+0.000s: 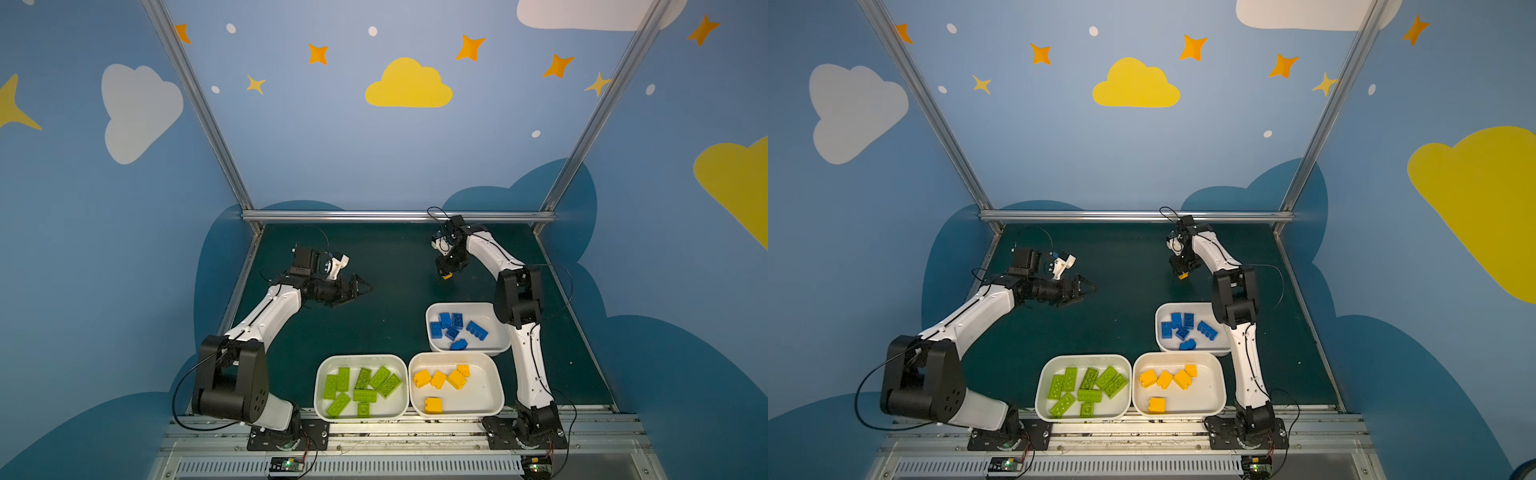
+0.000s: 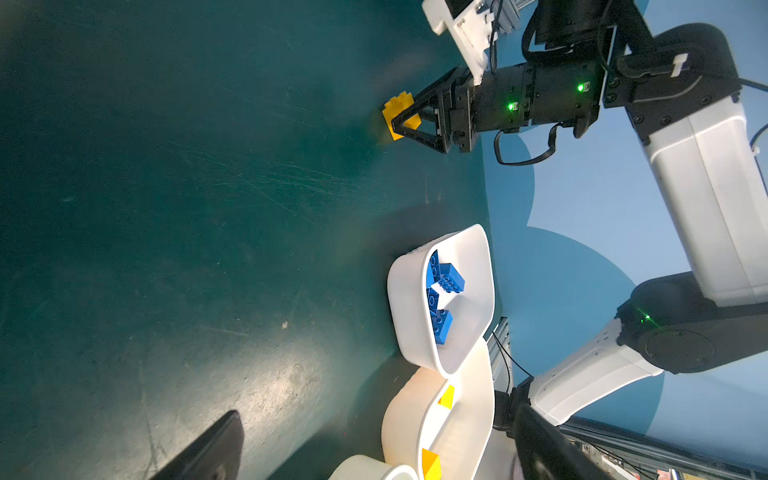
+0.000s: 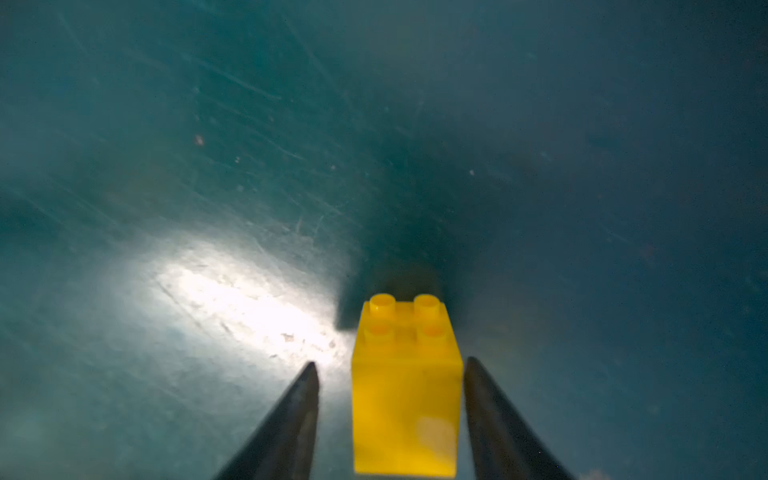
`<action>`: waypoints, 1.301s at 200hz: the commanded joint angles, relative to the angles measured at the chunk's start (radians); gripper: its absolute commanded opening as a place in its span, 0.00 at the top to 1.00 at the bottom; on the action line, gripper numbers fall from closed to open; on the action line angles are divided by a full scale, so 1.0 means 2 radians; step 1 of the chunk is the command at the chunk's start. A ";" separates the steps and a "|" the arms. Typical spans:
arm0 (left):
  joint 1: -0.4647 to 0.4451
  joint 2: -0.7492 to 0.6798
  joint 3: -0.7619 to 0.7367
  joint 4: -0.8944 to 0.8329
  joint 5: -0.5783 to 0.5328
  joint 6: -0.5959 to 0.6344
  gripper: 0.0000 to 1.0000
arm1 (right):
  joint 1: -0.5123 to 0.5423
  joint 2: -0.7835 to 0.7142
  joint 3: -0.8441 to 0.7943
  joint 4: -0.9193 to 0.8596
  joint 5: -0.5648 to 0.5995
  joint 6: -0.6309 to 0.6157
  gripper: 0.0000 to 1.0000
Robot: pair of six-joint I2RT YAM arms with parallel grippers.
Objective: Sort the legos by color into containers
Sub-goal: 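Grasp the last yellow brick on the table with the right gripper, then carry the yellow brick to the middle bin and release it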
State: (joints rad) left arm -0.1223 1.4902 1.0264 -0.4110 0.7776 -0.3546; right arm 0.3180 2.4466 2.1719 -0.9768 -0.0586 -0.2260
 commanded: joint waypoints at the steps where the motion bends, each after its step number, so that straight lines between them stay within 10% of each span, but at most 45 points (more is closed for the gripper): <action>1: 0.003 -0.008 -0.003 -0.007 0.001 0.011 0.01 | -0.001 -0.003 0.018 -0.028 0.007 0.001 0.62; 59: 0.003 -0.001 0.002 -0.002 0.004 0.007 0.01 | -0.005 -0.072 -0.022 -0.033 0.009 -0.010 0.73; 144: 0.002 -0.003 0.009 0.011 0.025 -0.001 0.01 | 0.051 -0.445 -0.359 -0.006 -0.070 0.026 0.69; 212: 0.002 -0.008 0.002 0.000 0.024 0.014 0.00 | 0.161 -0.711 -0.588 -0.020 -0.131 -0.146 0.67; 260: 0.002 -0.009 -0.005 0.000 0.022 0.017 0.01 | 0.235 -0.722 -0.662 -0.053 -0.111 -0.216 0.64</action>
State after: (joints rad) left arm -0.1215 1.4902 1.0256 -0.4026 0.8120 -0.3424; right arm 0.7300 0.9554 0.9051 -1.0420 -0.2924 -0.5499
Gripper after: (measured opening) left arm 0.995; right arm 0.361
